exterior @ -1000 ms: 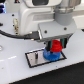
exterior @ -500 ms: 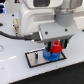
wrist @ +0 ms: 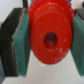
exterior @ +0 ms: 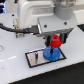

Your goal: Insert the blue gear onto the right peg, followed by the red gear

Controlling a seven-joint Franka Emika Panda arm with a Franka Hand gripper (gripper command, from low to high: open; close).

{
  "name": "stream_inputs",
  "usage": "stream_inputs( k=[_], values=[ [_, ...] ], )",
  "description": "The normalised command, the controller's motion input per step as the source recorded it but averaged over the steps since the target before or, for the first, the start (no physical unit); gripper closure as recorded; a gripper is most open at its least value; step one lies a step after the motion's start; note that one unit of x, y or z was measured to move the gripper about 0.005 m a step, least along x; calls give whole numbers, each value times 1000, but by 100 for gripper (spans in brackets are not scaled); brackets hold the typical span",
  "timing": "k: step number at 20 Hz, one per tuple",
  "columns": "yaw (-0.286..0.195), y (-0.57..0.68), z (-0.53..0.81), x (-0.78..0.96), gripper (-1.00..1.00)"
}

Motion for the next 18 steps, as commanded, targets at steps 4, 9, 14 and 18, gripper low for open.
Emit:
stream_inputs(
  k=[4,9,14,18],
  values=[
    [0,-99,0,324,100],
    [0,-51,-54,301,100],
    [0,-22,-70,331,100],
    [0,-39,-139,321,100]
  ],
)
